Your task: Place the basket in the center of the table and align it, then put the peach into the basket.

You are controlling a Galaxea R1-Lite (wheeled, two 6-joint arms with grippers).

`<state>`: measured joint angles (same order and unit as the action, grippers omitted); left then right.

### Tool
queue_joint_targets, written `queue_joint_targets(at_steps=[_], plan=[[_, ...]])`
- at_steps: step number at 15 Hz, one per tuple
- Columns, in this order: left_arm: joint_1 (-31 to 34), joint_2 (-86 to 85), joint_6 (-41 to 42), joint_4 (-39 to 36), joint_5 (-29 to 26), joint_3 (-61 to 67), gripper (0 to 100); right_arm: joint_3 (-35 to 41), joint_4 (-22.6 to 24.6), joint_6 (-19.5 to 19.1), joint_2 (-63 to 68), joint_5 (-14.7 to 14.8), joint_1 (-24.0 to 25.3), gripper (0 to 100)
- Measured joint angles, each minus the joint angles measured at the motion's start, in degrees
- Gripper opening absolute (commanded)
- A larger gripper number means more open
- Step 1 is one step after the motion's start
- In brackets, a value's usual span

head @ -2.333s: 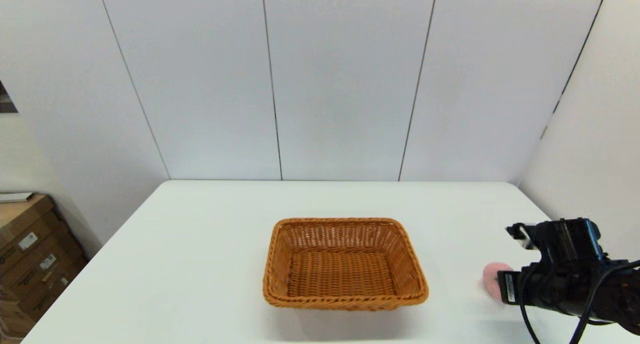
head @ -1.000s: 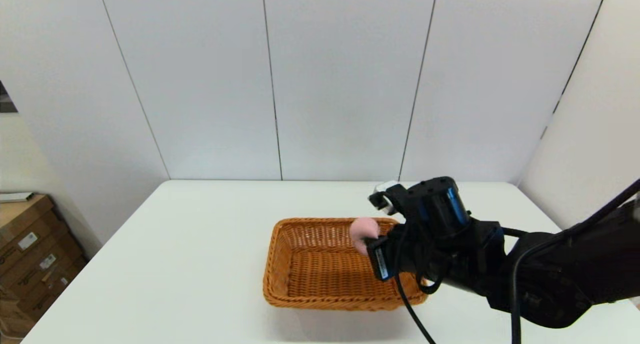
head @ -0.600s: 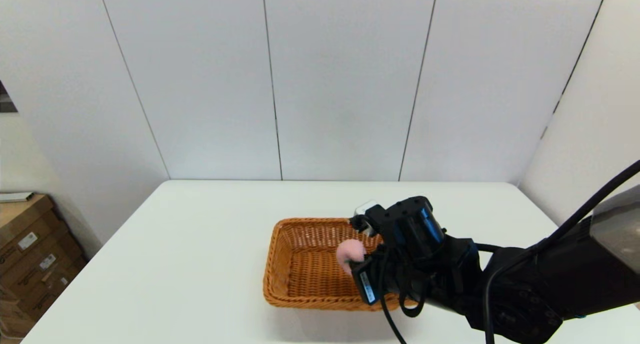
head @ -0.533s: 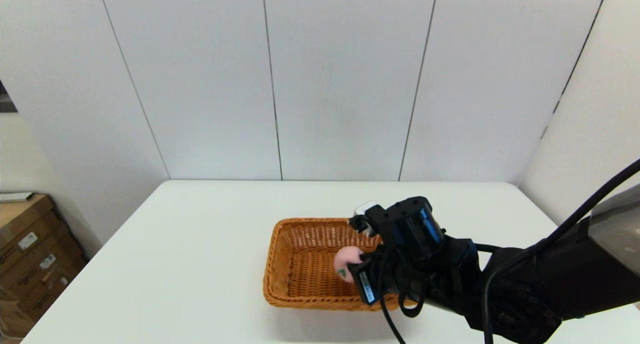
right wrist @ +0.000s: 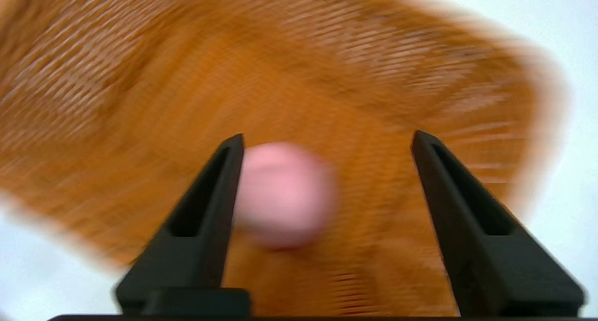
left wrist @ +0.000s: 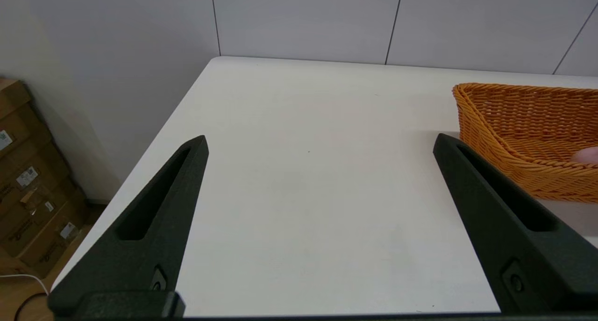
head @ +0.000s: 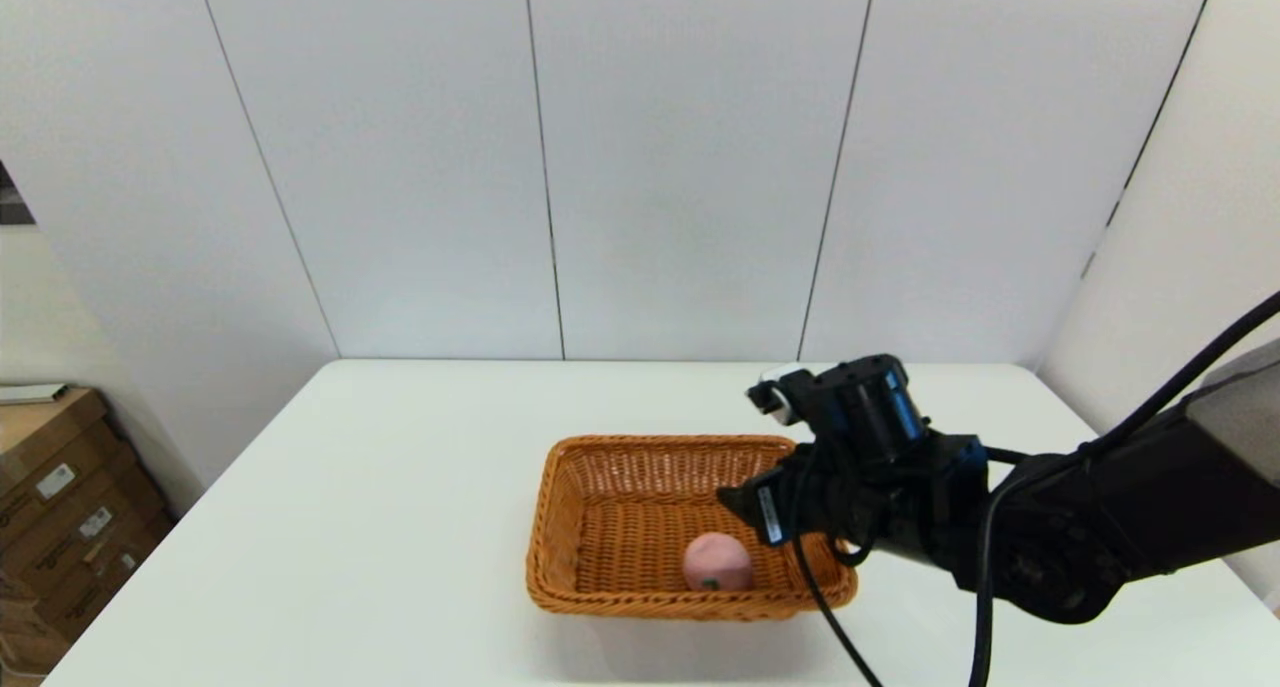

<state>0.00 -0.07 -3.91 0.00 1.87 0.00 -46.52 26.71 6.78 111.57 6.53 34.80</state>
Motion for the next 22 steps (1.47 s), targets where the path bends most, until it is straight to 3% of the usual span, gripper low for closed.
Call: queue_joint_targets(at_steps=[4,8,12,17,22], plan=[[0.0,0.0,0.01,0.02,0.04,0.0,100,0.13,-0.83,-0.33,-9.03,-0.39,-8.09,100],[0.0,0.0,0.04,0.0,0.0,0.0,100,4.0,-6.49,-2.54,-25.44,0.11,-12.51,100],[0.0,0.0,-0.02,0.0,-0.02,0.0,100,10.22,-13.63,-8.29,-42.74,5.42,-13.56,100],[0.0,0.0,-0.57,0.0,-0.05,0.0,100,12.57,-29.79,-9.97,-60.38,13.97,-16.2,100],[0.0,0.0,-0.63,0.0,-0.05,0.0,100,16.07,-34.56,-10.05,-72.84,14.79,-24.64,100]])
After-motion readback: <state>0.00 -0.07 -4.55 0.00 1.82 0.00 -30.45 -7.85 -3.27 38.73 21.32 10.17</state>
